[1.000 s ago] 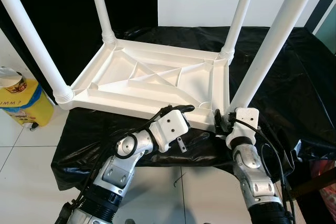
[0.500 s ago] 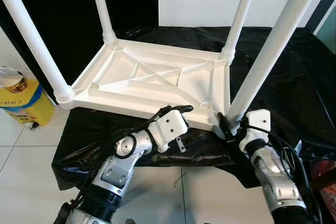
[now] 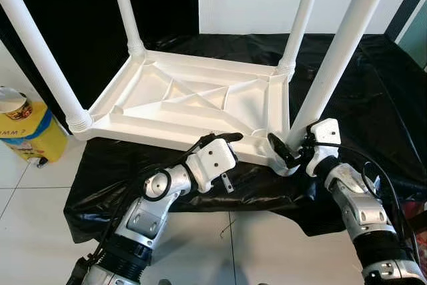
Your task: Building children table
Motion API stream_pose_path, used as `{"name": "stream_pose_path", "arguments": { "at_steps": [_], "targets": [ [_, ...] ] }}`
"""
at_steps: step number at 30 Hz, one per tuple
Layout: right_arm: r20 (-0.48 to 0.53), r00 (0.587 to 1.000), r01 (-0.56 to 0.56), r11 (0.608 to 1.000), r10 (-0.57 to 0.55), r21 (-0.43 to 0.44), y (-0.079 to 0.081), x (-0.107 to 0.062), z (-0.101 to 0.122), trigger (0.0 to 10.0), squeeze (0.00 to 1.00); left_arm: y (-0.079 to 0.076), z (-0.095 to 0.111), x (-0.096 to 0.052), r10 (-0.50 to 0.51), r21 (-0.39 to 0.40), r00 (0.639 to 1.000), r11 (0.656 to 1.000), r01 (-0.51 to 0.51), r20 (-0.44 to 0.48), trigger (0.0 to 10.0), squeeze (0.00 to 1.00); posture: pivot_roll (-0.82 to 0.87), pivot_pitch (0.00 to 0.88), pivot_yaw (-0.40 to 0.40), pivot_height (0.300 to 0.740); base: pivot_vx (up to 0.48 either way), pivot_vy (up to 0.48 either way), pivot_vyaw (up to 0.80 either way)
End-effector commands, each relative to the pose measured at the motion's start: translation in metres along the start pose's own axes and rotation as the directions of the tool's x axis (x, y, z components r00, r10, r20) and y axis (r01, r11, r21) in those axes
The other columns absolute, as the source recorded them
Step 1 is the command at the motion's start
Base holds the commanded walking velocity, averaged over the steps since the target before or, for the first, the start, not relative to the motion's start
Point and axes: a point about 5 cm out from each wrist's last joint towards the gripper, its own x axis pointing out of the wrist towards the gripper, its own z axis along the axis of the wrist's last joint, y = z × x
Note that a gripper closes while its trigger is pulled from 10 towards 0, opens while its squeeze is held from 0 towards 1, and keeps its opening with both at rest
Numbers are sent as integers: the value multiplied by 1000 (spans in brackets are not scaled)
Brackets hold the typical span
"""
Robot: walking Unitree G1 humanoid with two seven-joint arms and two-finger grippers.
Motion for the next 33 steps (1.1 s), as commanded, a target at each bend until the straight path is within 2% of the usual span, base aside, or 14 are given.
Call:
{"name": "stream_pose_path", "arguments": {
  "at_steps": [1, 2, 4, 5, 14, 15, 16, 20, 27, 33],
  "targets": [
    [-24, 999, -35, 999, 35, -15, 4, 4, -3, 3529, 0, 3, 0, 0, 48, 2, 999, 999, -48, -4, 10000, 0, -23, 24, -33, 740, 0, 0, 0],
    [-34, 999, -42, 999, 41, -26, 4, 4, -5, 1059, 0, 3, 0, 0, 49, 2, 999, 999, -49, -4, 10000, 0, -23, 24, -33, 740, 0, 0, 0],
    [-34, 999, -42, 999, 41, -26, 4, 4, -5, 1059, 0, 3, 0, 0, 49, 2, 999, 999, -49, -4, 10000, 0, -23, 24, -33, 740, 0, 0, 0],
    [-46, 998, -47, 999, 46, -26, 4, 2, -8, 0, 0, 3, 0, 0, 50, 2, 999, 999, -50, -5, 10000, 0, -22, 25, -33, 740, 0, 0, 0],
    [-68, 997, -49, 999, 48, -10, 2, -2, -17, 0, 0, 3, 0, 1, 47, 4, 999, 999, -47, -2, 10000, 0, -33, 25, -23, 740, 0, 0, 0],
    [-72, 997, -42, 999, 42, -7, 2, -2, -17, 3569, 0, 3, 0, 1, 46, 4, 999, 999, -46, -1, 10000, 0, -35, 26, -21, 740, 0, 0, 0],
    [-76, 996, -37, 999, 36, -6, 2, -3, -18, 10000, 0, 3, 1, 1, 45, 4, 999, 999, -45, 0, 10000, 0, -36, 26, -21, 740, 0, 0, 0],
    [-79, 997, -27, 1000, 26, -1, 2, -4, -19, 10000, 0, 2, 1, 2, 42, 3, 999, 999, -42, 1, 10000, 0, -38, 29, -21, 740, 0, 0, 0],
    [-90, 990, 105, 994, -105, -9, 4, -9, -24, 10000, 0, 1, 0, 5, 34, -2, 999, 999, -34, 9, 10000, 0, -66, 24, -14, 740, 0, 0, 0],
    [-99, 980, 173, 985, -173, -5, 7, -13, -28, 10000, 0, 2, 2, 10, 26, 0, 999, 1000, -26, 19, 10000, 0, -76, 21, -14, 740, 0, 0, 0]
  ]
}}
